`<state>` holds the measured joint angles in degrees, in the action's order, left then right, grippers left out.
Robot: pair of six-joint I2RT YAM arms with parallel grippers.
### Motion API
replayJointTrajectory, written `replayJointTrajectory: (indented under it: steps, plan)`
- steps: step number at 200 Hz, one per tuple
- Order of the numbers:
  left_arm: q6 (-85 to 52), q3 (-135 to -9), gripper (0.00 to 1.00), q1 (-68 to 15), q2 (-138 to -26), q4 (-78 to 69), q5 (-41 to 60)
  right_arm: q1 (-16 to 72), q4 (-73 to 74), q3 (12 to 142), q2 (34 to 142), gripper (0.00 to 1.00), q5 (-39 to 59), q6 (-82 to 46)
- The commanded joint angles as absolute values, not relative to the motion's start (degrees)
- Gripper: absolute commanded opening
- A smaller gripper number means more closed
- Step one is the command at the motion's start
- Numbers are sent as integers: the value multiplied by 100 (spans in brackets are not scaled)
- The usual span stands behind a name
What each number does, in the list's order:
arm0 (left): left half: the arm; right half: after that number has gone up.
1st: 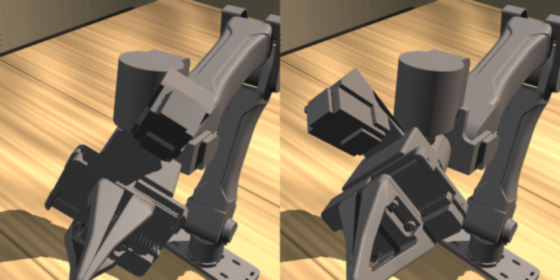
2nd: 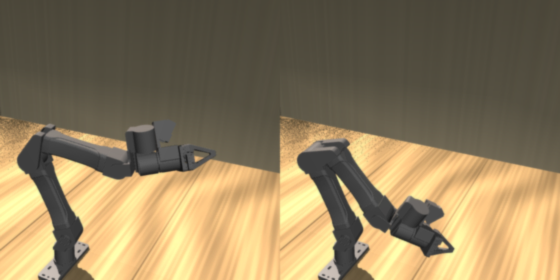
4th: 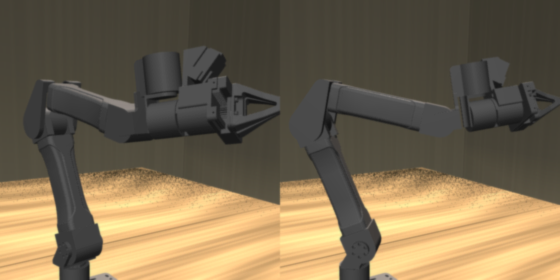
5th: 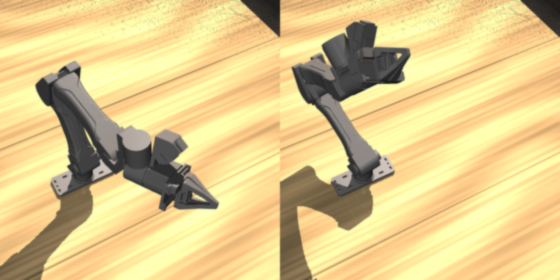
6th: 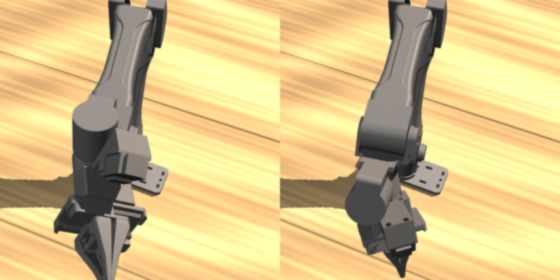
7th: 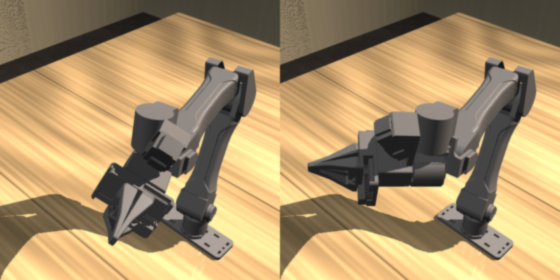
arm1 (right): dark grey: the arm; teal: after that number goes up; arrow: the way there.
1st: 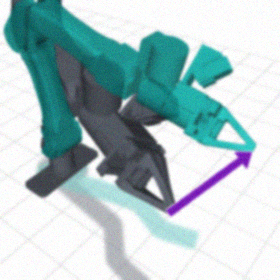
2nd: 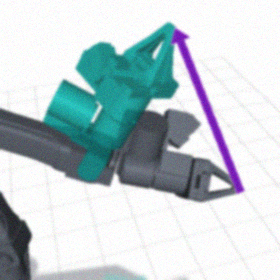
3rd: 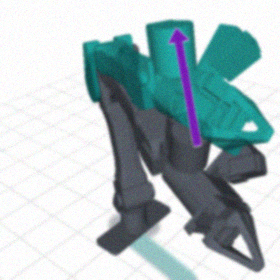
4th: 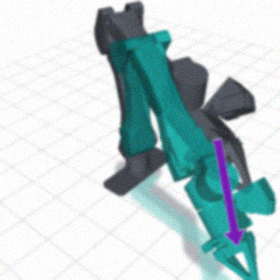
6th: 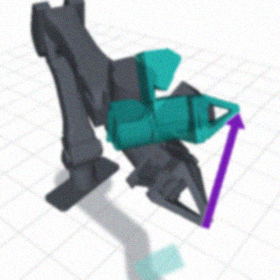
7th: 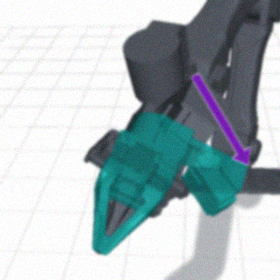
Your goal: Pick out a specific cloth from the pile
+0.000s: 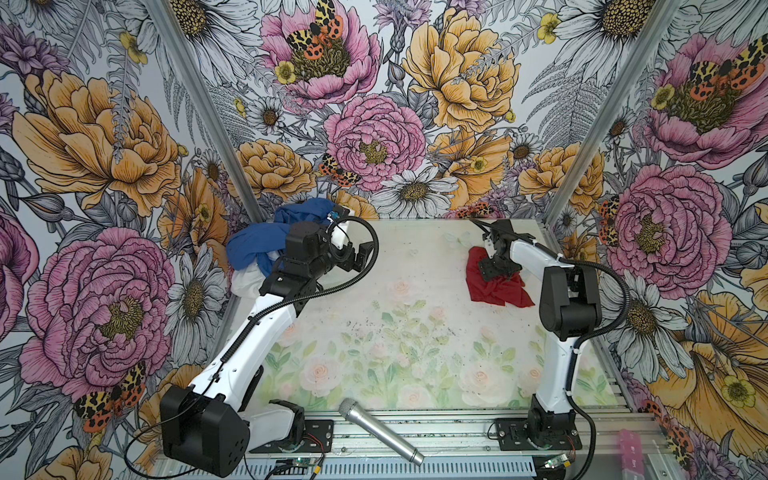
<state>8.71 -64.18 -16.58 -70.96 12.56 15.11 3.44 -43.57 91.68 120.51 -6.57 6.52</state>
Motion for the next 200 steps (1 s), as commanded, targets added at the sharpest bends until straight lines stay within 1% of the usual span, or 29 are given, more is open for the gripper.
replayJointTrajectory:
  steps: [1, 17, 31, 43, 77, 110, 143, 163, 184, 187, 192, 200]
  plan:
    - [789, -6500, 99, -1593, -7014, 1101, 1657, 441, -5088, 9195, 12588, 68, 288, 388]
    - [792, -6510, 99, -1597, -7000, 1119, 1634, 387, -5123, 9328, 12659, 53, 474, 234]
    - [797, -6509, 99, -1608, -6987, 1118, 1627, 339, -5206, 9514, 12721, 27, 497, 54]
    - [796, -6509, 99, -1606, -6996, 1118, 1627, 277, -5270, 9704, 12795, 0, 410, -73]
    - [817, -6509, 99, -1610, -6981, 1127, 1576, -125, -5317, 10521, 13142, 0, 97, -445]
    - [844, -6496, 99, -1608, -6943, 1142, 1530, -613, -5344, 11752, 13685, 0, -261, -817]
    - [829, -6496, 99, -1617, -6961, 1138, 1564, -723, -5437, 12795, 14183, 0, -689, -809]
    - [811, -6512, 99, -1609, -6935, 1139, 1582, -740, -5527, 13181, 14357, 0, -540, -851]
    - [794, -6505, 99, -1608, -6919, 1130, 1620, -738, -5543, 13230, 14370, 0, -268, -872]
    - [794, -6504, 99, -1608, -6919, 1131, 1618, -738, -5546, 13228, 14366, 3, -231, -870]
    - [799, -6508, 99, -1608, -6920, 1125, 1618, -739, -5551, 13228, 14370, 11, -162, -871]
    - [799, -6508, 99, -1613, -6909, 1131, 1623, -739, -5546, 13228, 14362, 28, -1, -909]
